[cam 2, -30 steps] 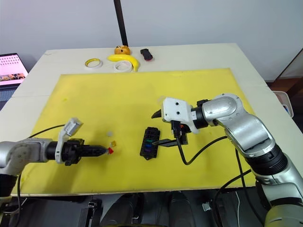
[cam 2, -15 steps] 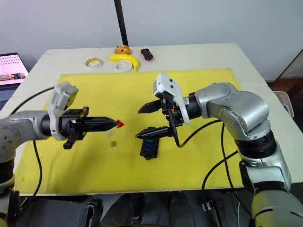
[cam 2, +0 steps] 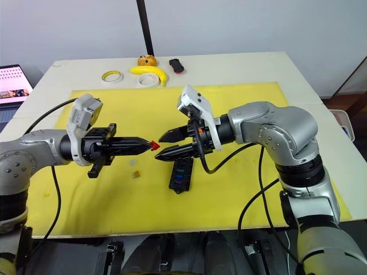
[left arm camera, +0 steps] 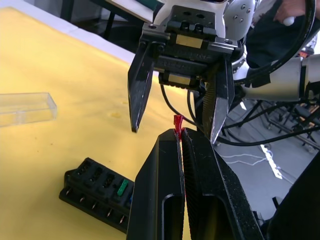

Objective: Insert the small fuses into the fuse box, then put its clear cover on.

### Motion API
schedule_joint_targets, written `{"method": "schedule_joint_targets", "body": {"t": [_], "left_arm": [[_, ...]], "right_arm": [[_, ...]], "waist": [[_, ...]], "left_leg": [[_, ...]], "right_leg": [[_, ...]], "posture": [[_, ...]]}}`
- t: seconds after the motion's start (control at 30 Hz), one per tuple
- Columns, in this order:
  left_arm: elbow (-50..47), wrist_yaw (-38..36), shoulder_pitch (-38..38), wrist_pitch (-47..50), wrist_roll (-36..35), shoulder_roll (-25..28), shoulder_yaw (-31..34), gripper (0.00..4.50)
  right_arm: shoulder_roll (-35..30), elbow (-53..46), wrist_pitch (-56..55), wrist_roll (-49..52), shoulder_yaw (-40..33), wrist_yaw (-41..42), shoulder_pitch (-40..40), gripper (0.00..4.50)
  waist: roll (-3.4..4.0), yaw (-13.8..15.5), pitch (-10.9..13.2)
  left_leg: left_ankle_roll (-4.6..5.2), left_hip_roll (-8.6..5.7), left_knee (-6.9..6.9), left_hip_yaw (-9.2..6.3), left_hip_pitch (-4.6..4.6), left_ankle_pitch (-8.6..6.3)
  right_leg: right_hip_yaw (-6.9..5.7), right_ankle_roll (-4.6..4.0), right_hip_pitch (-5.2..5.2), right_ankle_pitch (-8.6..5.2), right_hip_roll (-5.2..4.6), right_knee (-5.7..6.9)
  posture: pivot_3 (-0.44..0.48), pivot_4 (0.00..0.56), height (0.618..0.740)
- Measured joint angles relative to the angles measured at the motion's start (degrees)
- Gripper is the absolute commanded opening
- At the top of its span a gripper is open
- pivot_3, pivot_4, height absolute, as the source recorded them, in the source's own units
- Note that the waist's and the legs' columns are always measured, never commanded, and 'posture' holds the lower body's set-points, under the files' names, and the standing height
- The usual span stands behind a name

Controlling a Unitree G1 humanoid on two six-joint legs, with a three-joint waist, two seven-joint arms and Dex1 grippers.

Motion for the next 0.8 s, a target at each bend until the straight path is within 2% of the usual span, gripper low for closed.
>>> {"method": "schedule_joint_targets", "body": {"t": [0.23,0.33,0.43,0.47,0.77,0.8], "left_arm": [[0.6,0.1,0.0,-0.7,0.0,-0.1,-0.5,0.0],[0.6,0.1,0.0,-0.9,0.1,-0.1,-0.8,0.0],[0.6,0.1,0.1,-1.0,0.2,0.2,-0.8,0.0],[0.6,0.0,0.1,-1.1,0.2,0.2,-0.8,0.0],[-0.3,-1.0,0.8,-4.0,2.8,0.9,-1.6,0.0],[-0.6,-1.1,1.1,-5.0,3.5,1.1,-1.9,0.32]], "right_arm": [[0.0,0.0,0.4,1.3,-0.2,-1.3,0.0,2.63],[0.0,0.0,0.4,1.6,-0.2,-1.3,0.0,1.76],[0.0,0.0,0.3,1.7,-0.2,-1.4,0.0,0.33],[-0.1,0.0,0.3,1.7,-0.2,-1.4,0.0,0.08],[-0.1,0.0,0.0,1.6,0.2,-1.5,0.0,0.08],[-0.2,0.0,0.0,1.4,0.4,-1.5,0.0,0.01]], "waist": [[0.0,0.0,0.0],[0.0,0.0,0.0],[0.0,0.0,0.0],[0.0,0.0,0.0],[0.0,-0.1,0.0],[0.0,0.0,0.0]], "left_leg": [[0.0,0.0,0.0,0.0,0.0,0.0],[0.0,0.0,0.0,0.0,0.0,0.0],[0.0,0.01,0.0,0.0,0.0,0.0],[0.0,0.0,0.0,0.0,0.0,0.0],[0.0,0.0,0.0,0.01,0.0,0.0],[0.0,0.0,0.0,0.0,0.0,0.0]], "right_leg": [[-0.01,0.0,0.0,0.0,0.01,0.0],[-0.01,0.0,0.0,0.0,0.01,0.0],[-0.01,0.0,-0.01,0.0,0.02,0.0],[-0.01,0.0,0.0,0.0,0.02,0.0],[-0.01,0.0,0.0,0.0,0.02,0.0],[-0.01,0.0,0.0,0.0,0.01,0.0]], "posture": [[0.0,0.15,0.74],[0.0,0.15,0.74],[0.0,0.15,0.74],[0.0,0.15,0.74],[0.0,0.15,0.74],[0.0,0.15,0.74]]}}
